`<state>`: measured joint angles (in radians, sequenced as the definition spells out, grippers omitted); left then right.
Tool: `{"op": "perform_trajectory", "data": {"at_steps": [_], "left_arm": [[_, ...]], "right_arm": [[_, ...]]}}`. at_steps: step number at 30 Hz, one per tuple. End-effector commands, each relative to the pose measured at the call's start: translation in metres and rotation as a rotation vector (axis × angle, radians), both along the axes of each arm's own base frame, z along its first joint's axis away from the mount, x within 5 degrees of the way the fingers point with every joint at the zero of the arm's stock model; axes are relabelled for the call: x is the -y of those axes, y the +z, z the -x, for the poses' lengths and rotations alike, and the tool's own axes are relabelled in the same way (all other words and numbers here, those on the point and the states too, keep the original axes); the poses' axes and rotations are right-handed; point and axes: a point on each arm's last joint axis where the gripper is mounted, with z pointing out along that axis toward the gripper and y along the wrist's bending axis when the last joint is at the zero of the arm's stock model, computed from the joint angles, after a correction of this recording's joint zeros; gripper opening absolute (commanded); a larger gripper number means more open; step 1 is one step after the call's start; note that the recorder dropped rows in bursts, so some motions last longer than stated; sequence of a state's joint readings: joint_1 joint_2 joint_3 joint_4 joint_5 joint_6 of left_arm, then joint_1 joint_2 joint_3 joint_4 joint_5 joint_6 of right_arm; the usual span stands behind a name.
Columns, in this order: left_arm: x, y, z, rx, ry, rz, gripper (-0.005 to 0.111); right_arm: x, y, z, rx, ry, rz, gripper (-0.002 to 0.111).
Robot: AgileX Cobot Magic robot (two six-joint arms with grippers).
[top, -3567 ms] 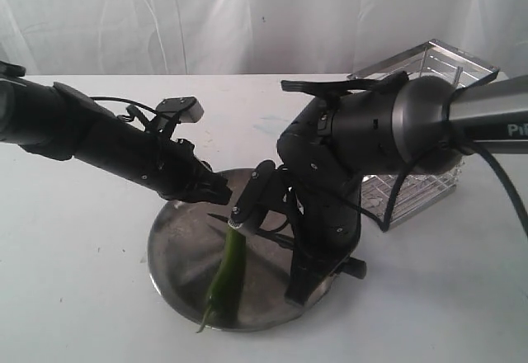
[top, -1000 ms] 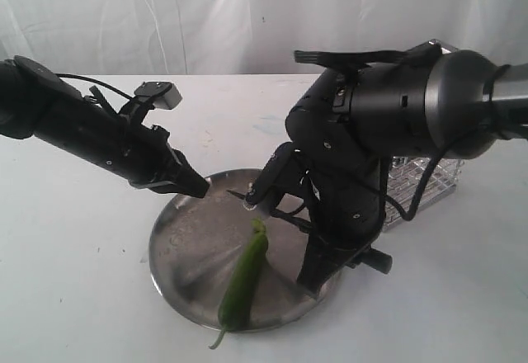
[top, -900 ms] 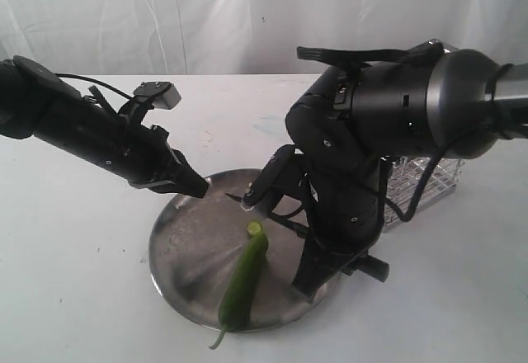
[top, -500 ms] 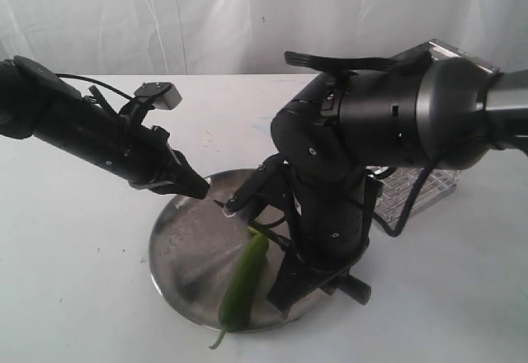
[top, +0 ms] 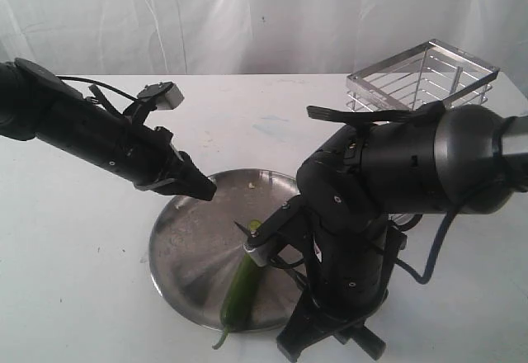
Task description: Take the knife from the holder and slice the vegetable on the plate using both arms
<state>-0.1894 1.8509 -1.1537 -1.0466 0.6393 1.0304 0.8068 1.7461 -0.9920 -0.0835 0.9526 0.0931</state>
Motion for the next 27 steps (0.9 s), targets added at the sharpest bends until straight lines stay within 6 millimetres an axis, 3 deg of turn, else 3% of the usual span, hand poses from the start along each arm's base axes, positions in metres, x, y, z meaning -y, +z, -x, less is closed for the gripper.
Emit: {"op": "perform_trajectory", "data": {"at_steps": [1, 6, 11, 27], "left_arm": [[0.021, -0.002, 0.008, -0.053, -0.029, 0.072, 0.032], [0.041, -0.009, 0.013, -0.048, -0.061, 0.047, 0.036], [0.041, -0.009, 0.013, -0.045, -0.06, 0.045, 0.036], [0.042, -0.008, 0.013, -0.049, -0.048, 0.06, 0.036]], "right_arm": [[0.002, 0.002, 0.0, 0.02, 0.013, 0.001, 0.0], [0.003, 0.004, -0.004, 0.051, 0.035, 0.024, 0.0], [0.0, 0.013, -0.012, 0.104, 0.049, 0.03, 0.0], [0.0, 0.012, -0.009, 0.069, 0.03, 0.04, 0.0]]}}
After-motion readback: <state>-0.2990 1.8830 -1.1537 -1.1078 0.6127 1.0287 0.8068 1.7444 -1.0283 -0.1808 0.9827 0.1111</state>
